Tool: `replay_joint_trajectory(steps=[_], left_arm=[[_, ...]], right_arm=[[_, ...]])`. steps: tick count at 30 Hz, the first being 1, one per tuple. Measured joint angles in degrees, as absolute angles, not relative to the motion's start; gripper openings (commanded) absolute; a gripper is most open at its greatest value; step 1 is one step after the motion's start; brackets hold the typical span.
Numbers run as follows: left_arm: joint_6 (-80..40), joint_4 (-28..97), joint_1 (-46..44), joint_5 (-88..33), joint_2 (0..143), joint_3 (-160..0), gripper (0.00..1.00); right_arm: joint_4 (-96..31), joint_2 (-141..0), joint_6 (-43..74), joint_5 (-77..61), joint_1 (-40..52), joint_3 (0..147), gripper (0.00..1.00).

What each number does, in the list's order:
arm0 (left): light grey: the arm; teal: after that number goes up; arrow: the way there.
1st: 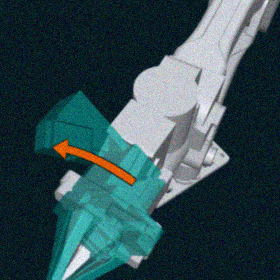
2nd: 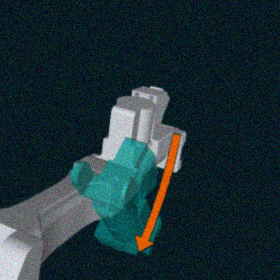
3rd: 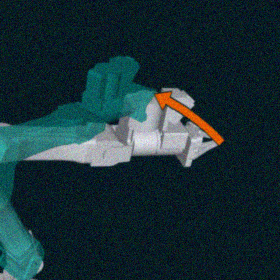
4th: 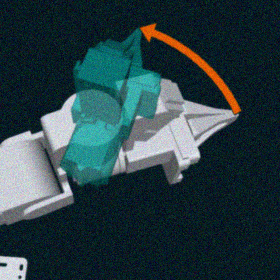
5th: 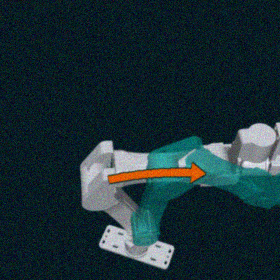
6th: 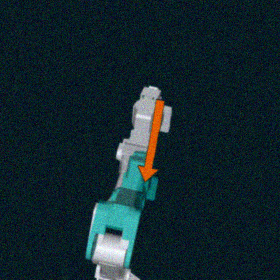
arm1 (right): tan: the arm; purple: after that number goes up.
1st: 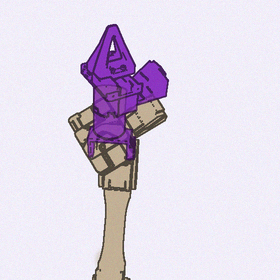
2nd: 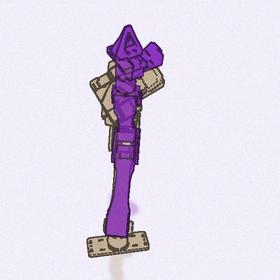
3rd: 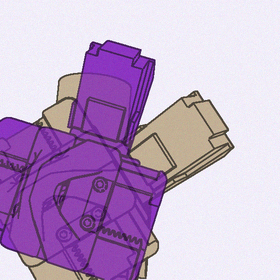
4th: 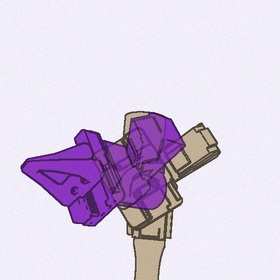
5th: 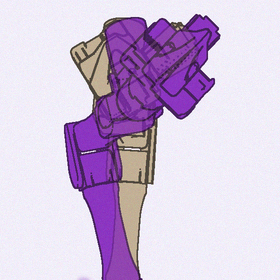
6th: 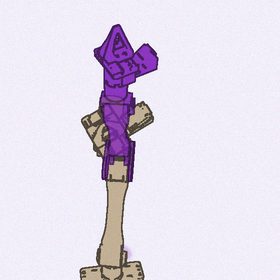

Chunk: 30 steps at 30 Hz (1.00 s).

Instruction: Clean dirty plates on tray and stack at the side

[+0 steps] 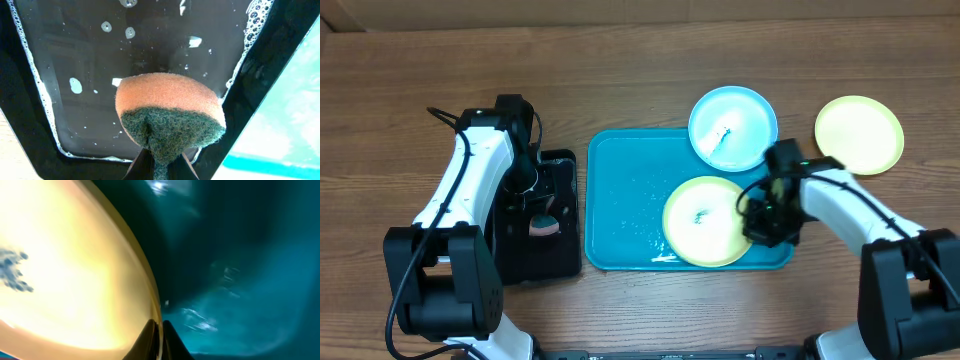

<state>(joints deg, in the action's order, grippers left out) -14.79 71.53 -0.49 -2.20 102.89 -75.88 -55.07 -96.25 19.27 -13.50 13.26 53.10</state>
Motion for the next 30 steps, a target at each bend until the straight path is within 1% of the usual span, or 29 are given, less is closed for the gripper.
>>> replay_joint_trajectory(steps=[3, 6, 11, 21, 25, 30], left_arm=[[-14.8, 71.5, -0.5, -2.2, 102.9, -75.9, 0.04], [-14.8, 71.5, -0.5, -2.2, 102.9, -75.9, 0.05], [-12.8, 67.9, -0.5, -2.9, 102.9, -75.8, 0.04], [-5.7, 58.5, -1.1, -9.3, 102.9, -75.8, 0.04], [-5.8, 56.8, -4.4, -11.4, 102.9, -75.8, 0.04], [-9.4, 57.0, -13.5, -12.7, 102.9, -75.8, 0.04]], right_arm=[[-52.4, -96.1, 20.3, -13.5, 19.1, 53.2, 0.04], [-48.1, -96.1, 21.8, -13.6, 21.8, 53.2, 0.04], [-41.8, -96.3, 22.8, -14.5, 22.2, 53.2, 0.04], [-38.0, -99.2, 20.9, -17.5, 22.1, 53.3, 0.04], [-37.5, -100.0, 20.6, -18.4, 22.0, 53.4, 0.04], [-36.8, -100.3, 20.3, -19.1, 22.0, 53.4, 0.04]])
